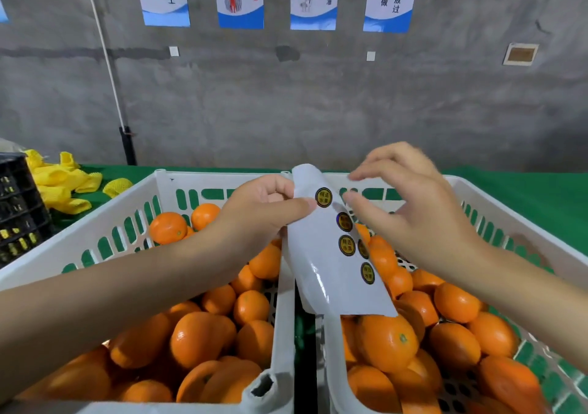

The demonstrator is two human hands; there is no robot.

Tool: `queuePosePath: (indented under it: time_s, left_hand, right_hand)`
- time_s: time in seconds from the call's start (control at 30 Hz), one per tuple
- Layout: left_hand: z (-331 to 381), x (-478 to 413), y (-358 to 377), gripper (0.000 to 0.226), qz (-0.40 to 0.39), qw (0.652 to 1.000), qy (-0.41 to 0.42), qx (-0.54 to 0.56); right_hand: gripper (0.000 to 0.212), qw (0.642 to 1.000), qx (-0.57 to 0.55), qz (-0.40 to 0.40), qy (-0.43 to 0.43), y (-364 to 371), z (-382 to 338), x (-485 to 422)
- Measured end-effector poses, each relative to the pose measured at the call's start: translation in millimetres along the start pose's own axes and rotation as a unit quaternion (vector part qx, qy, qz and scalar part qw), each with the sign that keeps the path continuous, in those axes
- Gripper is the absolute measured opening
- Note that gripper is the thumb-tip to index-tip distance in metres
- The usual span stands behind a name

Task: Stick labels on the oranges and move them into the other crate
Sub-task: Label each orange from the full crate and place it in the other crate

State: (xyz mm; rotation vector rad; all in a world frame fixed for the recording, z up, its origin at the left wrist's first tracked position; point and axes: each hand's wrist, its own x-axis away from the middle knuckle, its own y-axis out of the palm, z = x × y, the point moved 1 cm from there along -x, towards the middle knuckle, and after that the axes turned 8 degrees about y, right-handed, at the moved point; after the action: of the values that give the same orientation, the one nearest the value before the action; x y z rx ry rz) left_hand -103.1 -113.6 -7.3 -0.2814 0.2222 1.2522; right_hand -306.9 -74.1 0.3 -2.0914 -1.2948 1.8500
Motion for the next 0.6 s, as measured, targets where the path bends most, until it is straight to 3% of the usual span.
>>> queuePosePath:
  time_s: [0.13,0.27,0.43,0.6]
  left_hand:
    - [0.7,-1.0,-2.6,0.012,-0.007,1.0,0.027,-0.009]
    - [3.2,0.2,-2.1,0.034,-0.075,0.997,0.003,0.012]
    - [3.5,3.6,-1.2,0.022,-0.093,0.996,-0.012,0.009]
    - [4.6,7.6,1.5,0.051,-0.114,0.992,0.025,-0.038]
  right_hand:
    - [0.037,0.993,-0.047,-0.108,-0.022,9.3,-3.4,8.7]
    - [0.033,0.994,-0.062,-0.092,-0.023,6.9,-2.8,6.4]
    - [0.027,0.992,-0.07,-0.097,-0.034,6.2,-5.8,7.0]
    - [0.035,0.991,-0.069,-0.106,-0.032,3.4,-7.2,6.1]
